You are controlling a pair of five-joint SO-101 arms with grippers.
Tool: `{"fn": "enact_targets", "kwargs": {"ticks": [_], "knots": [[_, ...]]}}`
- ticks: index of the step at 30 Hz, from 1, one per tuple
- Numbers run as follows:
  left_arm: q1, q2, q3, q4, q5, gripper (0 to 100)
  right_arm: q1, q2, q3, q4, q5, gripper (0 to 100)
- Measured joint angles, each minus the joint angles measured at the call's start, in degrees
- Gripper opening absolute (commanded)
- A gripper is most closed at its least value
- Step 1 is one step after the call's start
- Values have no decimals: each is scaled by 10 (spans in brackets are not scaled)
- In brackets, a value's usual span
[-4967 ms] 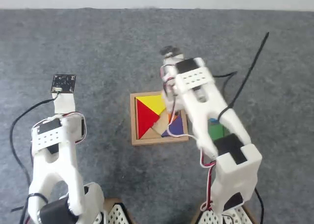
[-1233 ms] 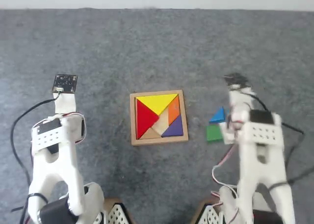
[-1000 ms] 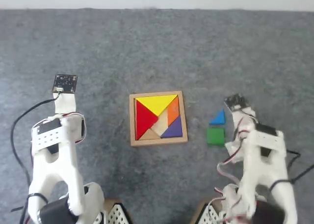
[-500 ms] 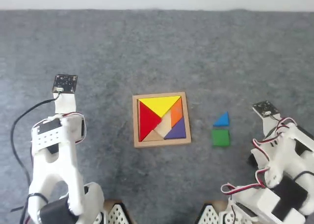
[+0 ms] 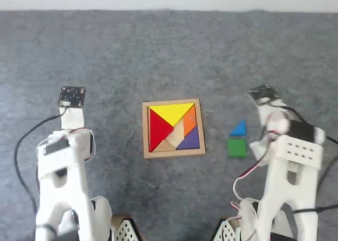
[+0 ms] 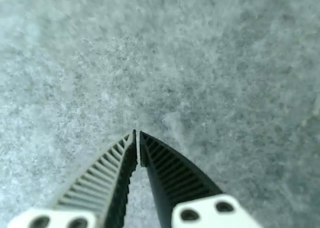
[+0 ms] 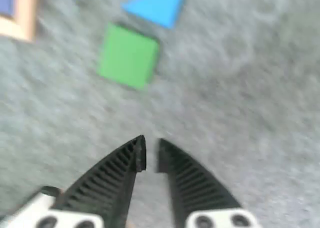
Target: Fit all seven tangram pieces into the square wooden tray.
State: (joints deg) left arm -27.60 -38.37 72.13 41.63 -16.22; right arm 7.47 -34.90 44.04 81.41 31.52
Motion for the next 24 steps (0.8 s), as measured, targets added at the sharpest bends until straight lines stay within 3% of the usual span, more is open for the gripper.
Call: {"fn": "enact_targets", "kwargs": {"ticks": [5,10,14,24], "knots": [[0,-150,83,-14,0,13,-113,105,0,-58,-105,288],[0,-177,91,-14,-15,13,-145,251,0,-143,-189,289],[0,-177,91,-14,-21,13,-143,317,-2,-181,-193,289],[0,-177,91,-16,-22,13,-145,326,-16,-196,-197,292]]}}
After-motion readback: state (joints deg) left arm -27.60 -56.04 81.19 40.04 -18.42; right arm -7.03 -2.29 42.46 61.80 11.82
